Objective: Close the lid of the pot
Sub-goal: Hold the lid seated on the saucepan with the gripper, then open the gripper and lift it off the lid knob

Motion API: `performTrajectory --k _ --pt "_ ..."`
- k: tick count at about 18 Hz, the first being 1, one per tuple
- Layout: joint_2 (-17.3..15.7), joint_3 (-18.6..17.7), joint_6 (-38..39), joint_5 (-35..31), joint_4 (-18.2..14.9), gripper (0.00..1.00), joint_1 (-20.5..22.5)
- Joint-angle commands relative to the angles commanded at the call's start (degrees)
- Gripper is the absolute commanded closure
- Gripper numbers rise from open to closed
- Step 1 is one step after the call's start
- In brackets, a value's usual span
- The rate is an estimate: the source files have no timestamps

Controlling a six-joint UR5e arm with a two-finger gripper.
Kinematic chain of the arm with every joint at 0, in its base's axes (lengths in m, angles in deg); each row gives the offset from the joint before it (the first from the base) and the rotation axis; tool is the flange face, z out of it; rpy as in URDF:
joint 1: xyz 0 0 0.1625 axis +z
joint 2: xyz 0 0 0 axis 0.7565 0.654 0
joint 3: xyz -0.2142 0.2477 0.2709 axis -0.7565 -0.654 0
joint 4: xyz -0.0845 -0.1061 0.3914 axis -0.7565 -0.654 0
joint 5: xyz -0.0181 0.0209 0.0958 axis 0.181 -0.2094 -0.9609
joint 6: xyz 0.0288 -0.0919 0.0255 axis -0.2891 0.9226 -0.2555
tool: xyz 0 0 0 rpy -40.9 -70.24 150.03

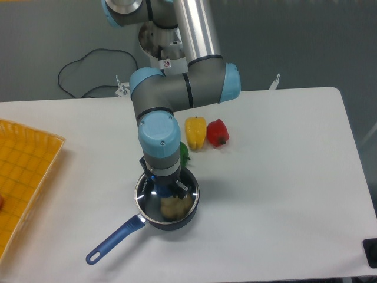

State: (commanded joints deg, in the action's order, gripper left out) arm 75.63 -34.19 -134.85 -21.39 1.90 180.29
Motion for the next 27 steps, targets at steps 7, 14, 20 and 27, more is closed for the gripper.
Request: performTrajectory --k 7,14,20,27 --pt "0.0 0.0 0.0 0.0 0.0 0.49 0.0" --pt "0.0 -0.18 -0.09 0.0 0.0 0.27 0.0" --pt "-0.09 -0.18 -0.09 0.0 0.09 0.25 0.0" --pt "-1.14 -0.26 0.0 0.09 0.0 0.0 -0.09"
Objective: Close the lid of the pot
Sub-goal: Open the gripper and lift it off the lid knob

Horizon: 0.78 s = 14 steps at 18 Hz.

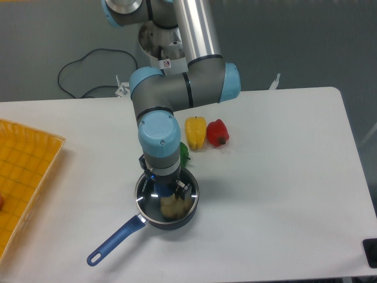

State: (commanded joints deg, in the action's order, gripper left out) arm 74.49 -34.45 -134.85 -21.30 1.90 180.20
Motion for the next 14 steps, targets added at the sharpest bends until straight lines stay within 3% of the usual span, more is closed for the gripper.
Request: performTrajectory --k 6,11,14 --pt "-6.67 -2.02 0.0 0.52 -1.14 0.0 -0.53" --pt "-11.95 -2.11 -0.26 0.79 -6.76 0.0 0.35" --pt "-14.5 -2.11 -0.44 0.44 -9.39 0.0 4.03"
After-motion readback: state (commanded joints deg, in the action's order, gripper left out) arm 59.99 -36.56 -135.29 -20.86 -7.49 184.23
